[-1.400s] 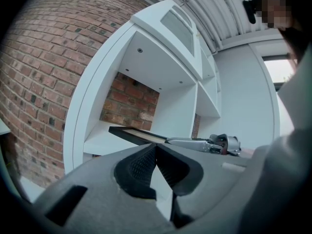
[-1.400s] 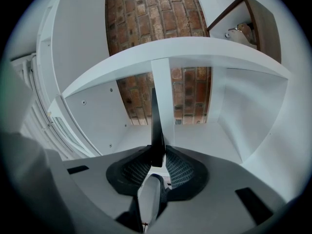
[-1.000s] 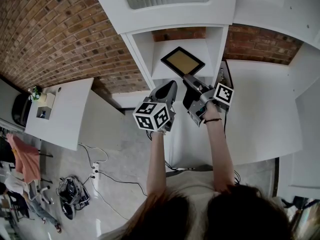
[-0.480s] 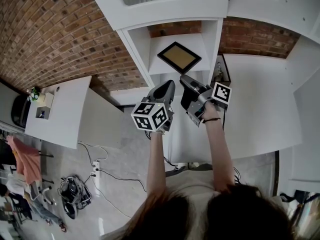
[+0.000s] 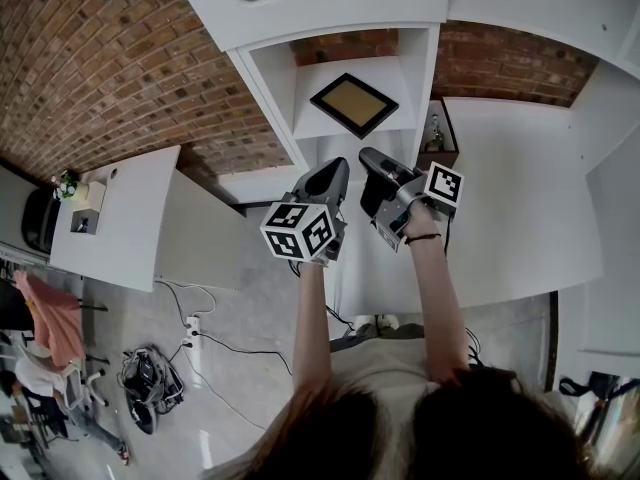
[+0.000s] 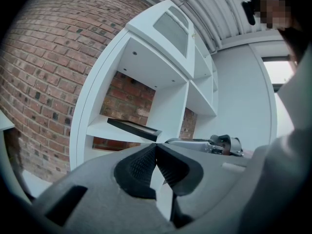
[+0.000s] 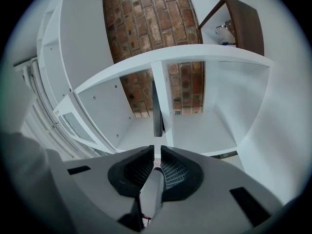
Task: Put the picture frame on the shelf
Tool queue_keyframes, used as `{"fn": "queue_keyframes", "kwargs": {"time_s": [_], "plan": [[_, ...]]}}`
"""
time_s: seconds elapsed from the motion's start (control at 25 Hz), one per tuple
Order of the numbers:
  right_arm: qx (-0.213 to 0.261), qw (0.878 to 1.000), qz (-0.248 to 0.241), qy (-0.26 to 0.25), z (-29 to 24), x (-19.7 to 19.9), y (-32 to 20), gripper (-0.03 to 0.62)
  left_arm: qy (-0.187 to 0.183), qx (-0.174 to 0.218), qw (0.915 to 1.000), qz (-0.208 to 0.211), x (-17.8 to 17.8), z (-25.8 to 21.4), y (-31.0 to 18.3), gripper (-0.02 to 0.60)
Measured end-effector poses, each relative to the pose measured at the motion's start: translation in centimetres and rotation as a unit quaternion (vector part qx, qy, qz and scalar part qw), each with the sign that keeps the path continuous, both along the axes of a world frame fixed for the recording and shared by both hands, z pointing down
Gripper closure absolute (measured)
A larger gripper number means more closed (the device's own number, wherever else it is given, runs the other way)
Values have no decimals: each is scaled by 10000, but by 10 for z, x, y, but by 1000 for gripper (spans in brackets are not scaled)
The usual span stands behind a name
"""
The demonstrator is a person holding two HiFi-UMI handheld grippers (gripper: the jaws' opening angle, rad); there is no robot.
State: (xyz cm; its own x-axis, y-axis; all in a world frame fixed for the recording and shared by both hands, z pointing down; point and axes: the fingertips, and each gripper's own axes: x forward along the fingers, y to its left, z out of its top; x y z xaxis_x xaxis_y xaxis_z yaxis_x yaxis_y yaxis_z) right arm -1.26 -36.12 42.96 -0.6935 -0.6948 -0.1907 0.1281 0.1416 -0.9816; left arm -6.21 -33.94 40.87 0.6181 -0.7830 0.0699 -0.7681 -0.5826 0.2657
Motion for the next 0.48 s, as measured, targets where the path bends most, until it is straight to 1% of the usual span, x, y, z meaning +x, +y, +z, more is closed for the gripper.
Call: {"fn": "queue_keyframes", "kwargs": {"time_s": [0.48], "plan": [[14, 9999, 1, -147, -1, 0, 16, 574, -24, -21, 10000, 42, 1, 2, 16, 571]]}}
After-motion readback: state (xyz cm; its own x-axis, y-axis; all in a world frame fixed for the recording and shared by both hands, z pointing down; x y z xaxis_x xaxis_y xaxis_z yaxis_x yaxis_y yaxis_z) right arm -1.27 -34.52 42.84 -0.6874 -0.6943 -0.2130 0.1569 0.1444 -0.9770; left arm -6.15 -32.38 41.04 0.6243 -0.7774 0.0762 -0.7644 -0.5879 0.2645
